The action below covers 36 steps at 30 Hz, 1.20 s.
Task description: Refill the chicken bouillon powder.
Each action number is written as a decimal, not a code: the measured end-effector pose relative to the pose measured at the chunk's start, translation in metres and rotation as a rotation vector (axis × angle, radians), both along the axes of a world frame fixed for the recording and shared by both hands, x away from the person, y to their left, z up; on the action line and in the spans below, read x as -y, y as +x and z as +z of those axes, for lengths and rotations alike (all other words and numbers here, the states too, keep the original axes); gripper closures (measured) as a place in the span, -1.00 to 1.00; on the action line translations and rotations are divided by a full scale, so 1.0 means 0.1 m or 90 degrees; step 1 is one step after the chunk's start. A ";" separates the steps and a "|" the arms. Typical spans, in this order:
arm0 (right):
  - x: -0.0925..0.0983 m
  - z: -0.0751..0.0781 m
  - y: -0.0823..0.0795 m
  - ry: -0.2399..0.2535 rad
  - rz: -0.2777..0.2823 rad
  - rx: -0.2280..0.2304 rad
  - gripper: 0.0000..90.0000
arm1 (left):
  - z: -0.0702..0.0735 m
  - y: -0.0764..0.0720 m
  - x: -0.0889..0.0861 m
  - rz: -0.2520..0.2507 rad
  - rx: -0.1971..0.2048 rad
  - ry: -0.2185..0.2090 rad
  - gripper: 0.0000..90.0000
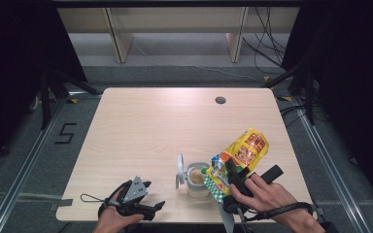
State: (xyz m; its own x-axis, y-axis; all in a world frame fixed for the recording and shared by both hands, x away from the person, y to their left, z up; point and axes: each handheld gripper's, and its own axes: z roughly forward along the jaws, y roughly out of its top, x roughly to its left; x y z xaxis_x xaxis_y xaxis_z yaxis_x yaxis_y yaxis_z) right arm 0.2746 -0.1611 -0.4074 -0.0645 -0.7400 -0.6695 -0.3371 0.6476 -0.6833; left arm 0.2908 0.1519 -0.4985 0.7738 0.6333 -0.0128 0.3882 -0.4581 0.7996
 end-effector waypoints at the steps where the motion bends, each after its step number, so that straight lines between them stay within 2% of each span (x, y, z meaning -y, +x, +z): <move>1: 0.00 0.00 0.00 0.001 0.000 0.000 0.69 | 0.00 0.00 0.00 0.000 0.000 0.000 -0.58; 21: 0.00 0.01 0.00 -0.001 -0.002 0.000 0.70 | 0.00 0.01 -0.01 -0.001 0.002 0.003 -0.58; 22: -0.01 0.02 -0.01 -0.011 -0.029 -0.016 0.69 | 0.00 0.01 -0.01 0.000 0.001 0.001 -0.58; 23: -0.02 0.03 -0.02 -0.016 -0.031 -0.015 0.70 | 0.00 0.01 -0.01 -0.001 0.001 0.002 -0.58; 29: 0.00 0.03 -0.01 -0.012 -0.028 -0.015 0.70 | 0.00 0.01 -0.01 -0.002 0.003 0.003 -0.58; 30: 0.00 0.03 -0.02 -0.011 -0.023 -0.006 0.70 | 0.00 0.01 -0.01 -0.002 0.002 0.003 -0.58; 34: 0.00 0.03 -0.01 -0.013 -0.026 -0.013 0.70 | 0.00 0.01 -0.01 -0.001 0.002 0.002 -0.58; 36: 0.00 0.03 -0.01 -0.012 -0.028 -0.014 0.70 | 0.01 0.01 -0.02 -0.003 0.002 0.012 -0.58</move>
State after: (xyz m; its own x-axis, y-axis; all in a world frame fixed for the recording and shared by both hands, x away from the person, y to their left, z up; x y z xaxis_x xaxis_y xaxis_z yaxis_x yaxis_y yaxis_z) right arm 0.2733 -0.1607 -0.4041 -0.1116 -0.7487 -0.6535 -0.3237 0.6491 -0.6884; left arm 0.2920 0.1536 -0.4979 0.7764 0.6302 0.0018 0.3832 -0.4743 0.7926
